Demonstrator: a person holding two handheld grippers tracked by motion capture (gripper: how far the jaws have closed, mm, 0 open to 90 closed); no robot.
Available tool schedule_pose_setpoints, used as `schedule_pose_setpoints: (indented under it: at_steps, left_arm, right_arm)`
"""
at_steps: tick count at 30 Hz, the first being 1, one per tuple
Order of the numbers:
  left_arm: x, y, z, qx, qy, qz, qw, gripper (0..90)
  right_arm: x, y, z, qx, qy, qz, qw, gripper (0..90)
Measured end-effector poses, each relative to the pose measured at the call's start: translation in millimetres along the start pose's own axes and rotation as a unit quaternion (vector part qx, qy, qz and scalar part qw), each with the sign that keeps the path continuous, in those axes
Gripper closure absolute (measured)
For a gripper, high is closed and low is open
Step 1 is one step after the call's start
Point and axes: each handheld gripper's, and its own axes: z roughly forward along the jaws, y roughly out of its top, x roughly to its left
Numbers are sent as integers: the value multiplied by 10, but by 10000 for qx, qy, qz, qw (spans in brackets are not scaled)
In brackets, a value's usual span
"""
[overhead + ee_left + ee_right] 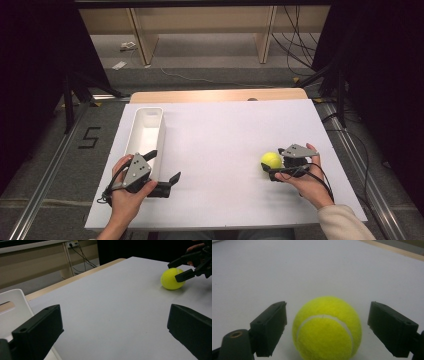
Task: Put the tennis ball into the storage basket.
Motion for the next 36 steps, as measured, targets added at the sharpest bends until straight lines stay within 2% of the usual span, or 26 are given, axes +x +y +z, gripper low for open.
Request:
schedule_pose_setpoints:
  at_steps: [15,22,36]
  left_arm:
    - [5,0,-2,-11,3,-12,10000,0]
    - [3,0,-2,-6,2,-12,10000,0]
    - [5,3,-6,-13,-4,-5,10000,0]
  right_arm:
    - [-10,-44,112,278,-26,45,9996,191]
    - [-3,-41,114,301,-43,38,9995,251]
    - [-9,-11,83,307,-30,6,9995,266]
